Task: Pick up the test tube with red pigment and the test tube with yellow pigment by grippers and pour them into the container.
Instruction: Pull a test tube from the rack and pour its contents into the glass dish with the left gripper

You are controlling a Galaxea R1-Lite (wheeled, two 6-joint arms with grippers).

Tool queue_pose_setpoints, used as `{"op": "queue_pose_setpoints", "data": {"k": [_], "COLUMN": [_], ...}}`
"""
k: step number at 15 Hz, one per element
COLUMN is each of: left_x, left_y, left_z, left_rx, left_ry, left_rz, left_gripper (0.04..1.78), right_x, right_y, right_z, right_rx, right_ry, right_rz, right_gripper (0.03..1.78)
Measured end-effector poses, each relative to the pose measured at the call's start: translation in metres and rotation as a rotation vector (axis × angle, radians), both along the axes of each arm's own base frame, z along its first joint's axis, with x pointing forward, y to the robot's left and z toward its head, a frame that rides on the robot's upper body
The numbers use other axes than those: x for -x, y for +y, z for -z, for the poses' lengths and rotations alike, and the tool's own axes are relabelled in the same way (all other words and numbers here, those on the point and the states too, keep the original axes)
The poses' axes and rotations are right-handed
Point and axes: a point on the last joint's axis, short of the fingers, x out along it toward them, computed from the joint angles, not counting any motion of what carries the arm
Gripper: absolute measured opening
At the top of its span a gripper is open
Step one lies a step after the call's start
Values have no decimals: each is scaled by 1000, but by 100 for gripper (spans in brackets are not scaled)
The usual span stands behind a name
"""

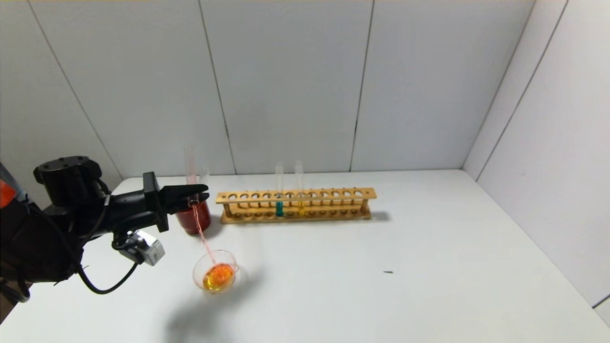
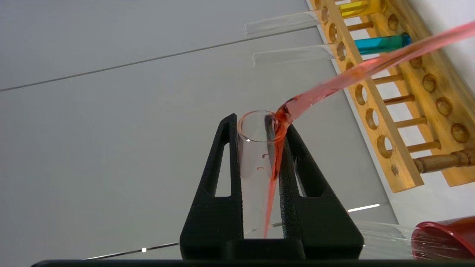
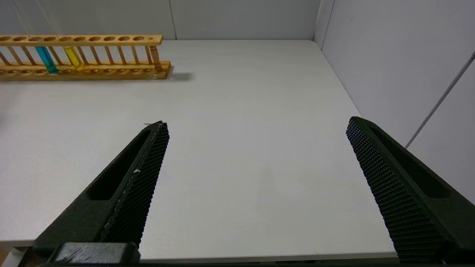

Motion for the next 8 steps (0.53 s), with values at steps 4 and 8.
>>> {"op": "queue_pose_setpoints", "data": {"k": [4,8], "left_x": [3,4], "left_y": [0,0], "left_z": [0,-1], "left_rx": [-2,-5], "left_ry": [-29,-57], "left_rz": [2,5], "left_gripper": [32,32], "right_x": [0,0], "right_y": [0,0], "right_z": [0,0], "right_rx": [0,0], "right_ry": [0,0], "right_rz": [0,0], "right_gripper": [175,175]}}
